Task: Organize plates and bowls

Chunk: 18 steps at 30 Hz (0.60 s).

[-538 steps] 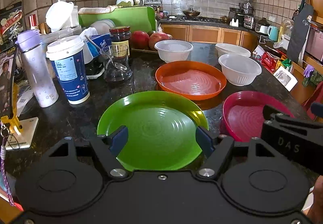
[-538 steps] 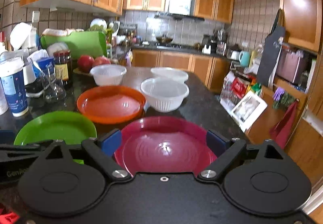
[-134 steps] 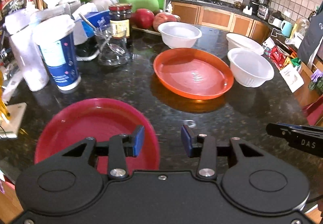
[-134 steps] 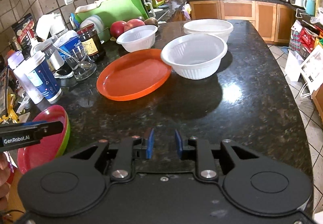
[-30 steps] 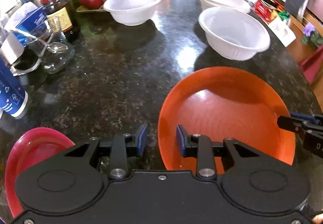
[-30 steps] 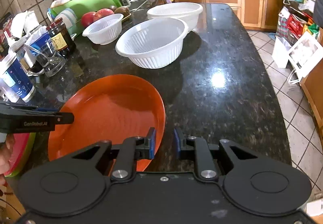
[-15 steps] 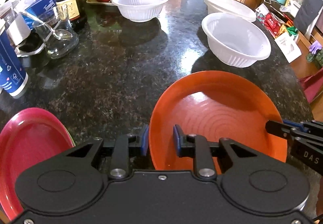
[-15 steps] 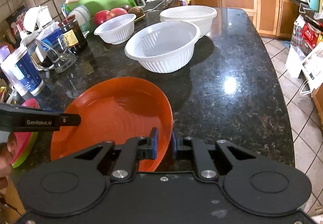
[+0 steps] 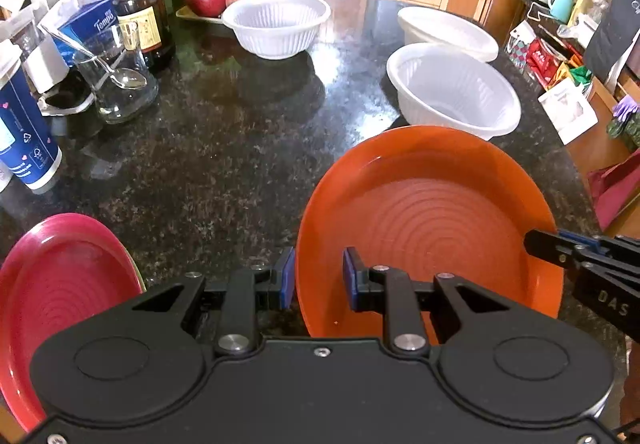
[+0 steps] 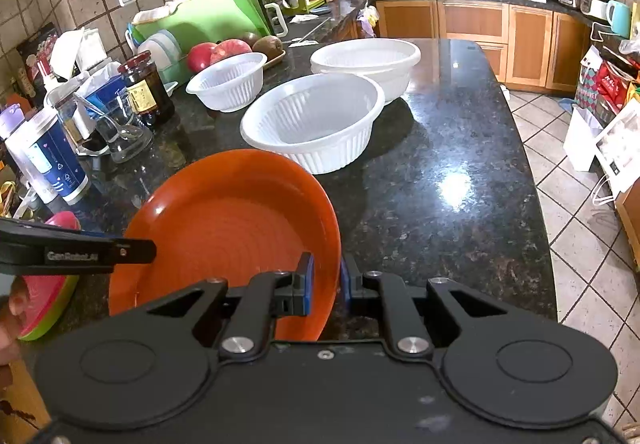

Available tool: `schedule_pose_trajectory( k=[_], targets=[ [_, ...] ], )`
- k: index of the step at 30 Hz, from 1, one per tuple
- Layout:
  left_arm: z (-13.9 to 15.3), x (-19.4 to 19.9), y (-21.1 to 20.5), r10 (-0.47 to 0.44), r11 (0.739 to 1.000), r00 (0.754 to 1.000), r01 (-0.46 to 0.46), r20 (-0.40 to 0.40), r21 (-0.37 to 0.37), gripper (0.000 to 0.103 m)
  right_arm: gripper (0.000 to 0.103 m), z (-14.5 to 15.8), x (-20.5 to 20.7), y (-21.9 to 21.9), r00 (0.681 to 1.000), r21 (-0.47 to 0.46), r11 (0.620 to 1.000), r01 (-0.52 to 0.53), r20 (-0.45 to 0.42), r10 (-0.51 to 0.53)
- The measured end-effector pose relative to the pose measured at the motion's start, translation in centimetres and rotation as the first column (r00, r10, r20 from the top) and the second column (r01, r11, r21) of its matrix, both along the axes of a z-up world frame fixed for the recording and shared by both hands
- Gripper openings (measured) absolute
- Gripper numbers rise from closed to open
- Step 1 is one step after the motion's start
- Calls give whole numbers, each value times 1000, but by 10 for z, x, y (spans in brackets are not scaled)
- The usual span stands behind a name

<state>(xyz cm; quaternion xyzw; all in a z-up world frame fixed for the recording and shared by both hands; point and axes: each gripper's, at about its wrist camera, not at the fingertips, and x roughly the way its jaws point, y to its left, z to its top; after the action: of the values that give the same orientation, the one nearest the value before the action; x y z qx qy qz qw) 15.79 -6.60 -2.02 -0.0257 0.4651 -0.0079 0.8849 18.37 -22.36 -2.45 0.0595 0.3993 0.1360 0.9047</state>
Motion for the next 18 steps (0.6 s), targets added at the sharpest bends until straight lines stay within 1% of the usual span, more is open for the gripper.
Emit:
schedule_pose_trajectory(
  k=[9, 18],
  targets=[
    [4, -11, 6, 16, 1000, 1000, -16, 20, -27, 32, 16, 3, -5, 1, 1000, -2, 1000, -17, 6, 17],
    [10, -25, 17, 33, 999, 999, -32, 31, -41, 32, 15, 8, -10, 13, 999, -5, 999, -37, 15, 37]
  ],
)
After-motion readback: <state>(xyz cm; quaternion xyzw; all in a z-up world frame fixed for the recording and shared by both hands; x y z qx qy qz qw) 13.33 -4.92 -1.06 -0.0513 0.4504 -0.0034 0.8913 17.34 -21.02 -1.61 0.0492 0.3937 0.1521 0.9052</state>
